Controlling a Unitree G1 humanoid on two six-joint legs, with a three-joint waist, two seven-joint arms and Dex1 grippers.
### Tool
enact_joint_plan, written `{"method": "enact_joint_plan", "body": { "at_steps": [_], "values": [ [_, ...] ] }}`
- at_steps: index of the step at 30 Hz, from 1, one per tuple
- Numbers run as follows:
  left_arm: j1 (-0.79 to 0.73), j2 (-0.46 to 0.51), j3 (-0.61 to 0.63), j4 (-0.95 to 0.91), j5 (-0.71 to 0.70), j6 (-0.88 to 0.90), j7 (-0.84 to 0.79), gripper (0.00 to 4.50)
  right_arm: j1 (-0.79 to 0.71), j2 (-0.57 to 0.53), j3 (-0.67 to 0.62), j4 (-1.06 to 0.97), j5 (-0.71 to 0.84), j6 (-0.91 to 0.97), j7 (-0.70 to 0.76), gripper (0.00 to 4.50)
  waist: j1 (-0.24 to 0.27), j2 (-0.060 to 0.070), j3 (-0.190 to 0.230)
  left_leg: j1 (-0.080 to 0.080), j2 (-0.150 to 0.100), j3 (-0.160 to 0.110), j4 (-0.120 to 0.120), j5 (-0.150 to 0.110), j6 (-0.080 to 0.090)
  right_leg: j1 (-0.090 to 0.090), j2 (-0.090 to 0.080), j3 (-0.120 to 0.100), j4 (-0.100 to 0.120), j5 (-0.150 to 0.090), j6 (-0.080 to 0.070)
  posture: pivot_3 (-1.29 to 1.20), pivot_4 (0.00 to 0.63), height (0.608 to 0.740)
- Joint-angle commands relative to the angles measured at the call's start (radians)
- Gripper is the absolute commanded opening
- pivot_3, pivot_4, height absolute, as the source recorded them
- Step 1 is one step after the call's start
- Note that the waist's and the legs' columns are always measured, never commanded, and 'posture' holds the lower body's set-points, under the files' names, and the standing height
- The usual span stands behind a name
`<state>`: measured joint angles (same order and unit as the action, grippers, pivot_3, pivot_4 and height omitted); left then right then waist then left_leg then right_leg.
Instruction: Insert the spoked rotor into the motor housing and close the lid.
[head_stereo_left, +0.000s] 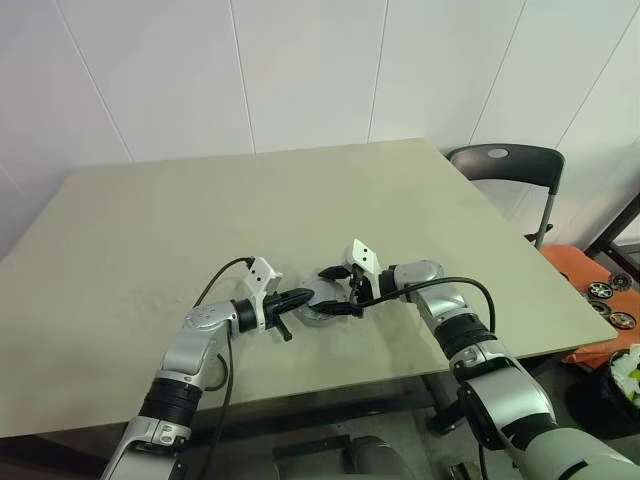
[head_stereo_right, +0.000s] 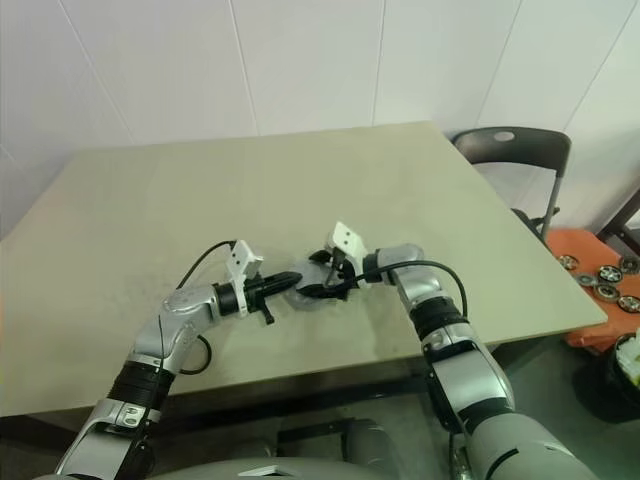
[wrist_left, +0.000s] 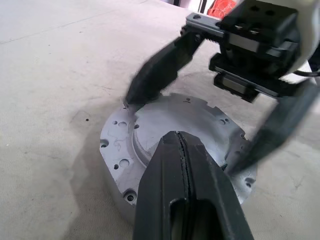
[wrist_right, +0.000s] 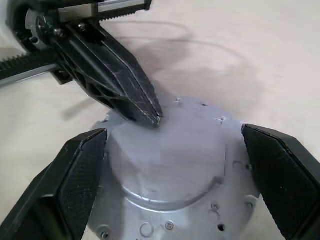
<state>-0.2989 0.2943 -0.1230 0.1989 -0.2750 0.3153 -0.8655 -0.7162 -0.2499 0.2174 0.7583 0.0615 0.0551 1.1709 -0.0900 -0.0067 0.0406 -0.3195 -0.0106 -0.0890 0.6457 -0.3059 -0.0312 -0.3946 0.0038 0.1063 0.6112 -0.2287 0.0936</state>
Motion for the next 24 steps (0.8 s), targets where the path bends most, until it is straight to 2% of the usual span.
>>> {"method": "enact_joint_plan", "body": {
  "at_steps": [1,7,11,24],
  "values": [
    [0.026,0.004,-0.027,0.051,0.026,0.027,0.008,0.0,-0.056,0.007,-0.05,0.02,0.004,-0.059,-0.088,4.48,-0.006,0.0,0.0,0.001,0.0,0.0,0.0,0.0,0.0,0.001,0.0,0.0,0.0,0.0,0.0,0.0,0.0,0.74],
    [0.029,0.002,-0.032,0.036,0.023,0.039,0.014,0.0,-0.044,-0.002,-0.032,0.0,0.017,-0.056,-0.033,4.48,-0.008,0.0,0.0,0.002,0.0,0.001,0.003,0.0,0.0,0.003,0.0,0.001,0.001,0.0,-0.001,0.0,0.0,0.74],
    [0.028,0.004,-0.03,0.022,0.017,0.051,0.017,0.0,-0.041,-0.037,-0.033,-0.031,0.054,0.028,0.068,4.48,-0.004,0.001,0.0,0.0,0.0,0.0,0.003,0.0,0.0,0.002,0.0,0.001,0.001,0.0,-0.001,0.0,0.0,0.74],
    [0.026,0.006,-0.019,0.012,0.011,0.06,0.02,0.0,-0.104,-0.082,-0.114,-0.001,0.136,0.217,0.122,4.48,-0.004,0.002,0.001,0.0,0.0,0.001,0.001,0.0,0.0,0.001,0.0,0.001,0.0,0.0,0.0,0.0,0.0,0.74]
  ]
}}
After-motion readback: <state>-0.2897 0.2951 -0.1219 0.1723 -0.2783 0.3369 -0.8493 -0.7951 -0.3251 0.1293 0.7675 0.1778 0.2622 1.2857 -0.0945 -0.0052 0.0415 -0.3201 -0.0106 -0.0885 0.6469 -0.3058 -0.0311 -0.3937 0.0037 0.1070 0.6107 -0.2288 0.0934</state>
